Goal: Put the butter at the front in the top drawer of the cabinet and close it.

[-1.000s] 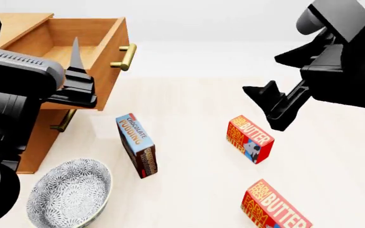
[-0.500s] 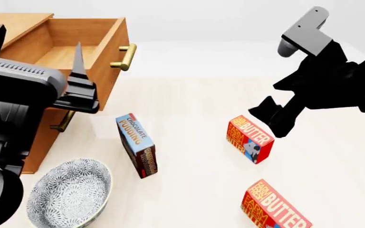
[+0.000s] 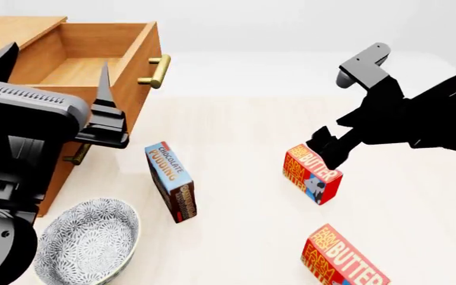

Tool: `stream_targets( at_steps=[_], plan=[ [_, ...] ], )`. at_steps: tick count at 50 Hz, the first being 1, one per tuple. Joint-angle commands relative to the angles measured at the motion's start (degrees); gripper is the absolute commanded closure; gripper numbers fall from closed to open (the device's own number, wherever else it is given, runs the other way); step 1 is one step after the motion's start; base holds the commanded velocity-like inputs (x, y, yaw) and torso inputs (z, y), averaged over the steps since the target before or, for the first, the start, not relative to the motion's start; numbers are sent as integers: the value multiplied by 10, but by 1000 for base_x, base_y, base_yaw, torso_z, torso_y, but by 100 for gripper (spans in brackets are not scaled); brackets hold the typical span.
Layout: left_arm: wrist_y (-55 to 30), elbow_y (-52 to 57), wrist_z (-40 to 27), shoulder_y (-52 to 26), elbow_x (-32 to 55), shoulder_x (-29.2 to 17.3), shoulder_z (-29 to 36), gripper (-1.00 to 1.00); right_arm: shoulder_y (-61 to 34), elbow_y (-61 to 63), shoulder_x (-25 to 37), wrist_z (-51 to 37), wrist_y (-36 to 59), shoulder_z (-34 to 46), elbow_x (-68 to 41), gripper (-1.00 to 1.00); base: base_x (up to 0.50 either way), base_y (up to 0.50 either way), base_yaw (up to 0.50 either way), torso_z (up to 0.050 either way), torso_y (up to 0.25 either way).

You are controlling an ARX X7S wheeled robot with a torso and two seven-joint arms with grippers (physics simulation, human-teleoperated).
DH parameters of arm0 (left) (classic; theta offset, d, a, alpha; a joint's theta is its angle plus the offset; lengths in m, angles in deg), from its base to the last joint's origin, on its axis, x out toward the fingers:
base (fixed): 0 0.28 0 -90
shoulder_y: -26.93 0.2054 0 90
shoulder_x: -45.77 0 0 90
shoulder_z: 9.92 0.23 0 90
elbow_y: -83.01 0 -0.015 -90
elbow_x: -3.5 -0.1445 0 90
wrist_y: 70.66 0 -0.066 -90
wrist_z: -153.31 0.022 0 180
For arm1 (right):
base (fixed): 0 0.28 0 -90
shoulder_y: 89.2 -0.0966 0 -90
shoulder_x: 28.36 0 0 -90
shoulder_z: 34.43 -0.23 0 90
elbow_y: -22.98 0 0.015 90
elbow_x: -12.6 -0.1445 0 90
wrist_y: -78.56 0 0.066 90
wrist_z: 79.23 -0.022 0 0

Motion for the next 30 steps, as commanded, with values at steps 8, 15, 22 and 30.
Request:
stream_targets(
  at_steps=[8, 15, 22, 30],
  plan=[
    [11, -4, -3, 12, -3, -2, 6, -100, 31, -115, -40, -10, -63, 5, 38, -100, 0, 0, 0, 0, 0],
    [20, -9, -2, 19, -6, -2, 8, -100, 32, -160, -55, -12, -85, 8, 55, -100, 0, 0, 0, 0, 0],
    [29, -14, -2, 29, -9, -4, 5, -100, 32, -207, -73, -10, -107, 15, 72, -100, 0, 0, 0, 0, 0],
    [30, -12, -4, 33, -7, -5, 4, -100, 34, -262, -95, -6, -134, 20, 89, -100, 0, 0, 0, 0, 0]
  ],
)
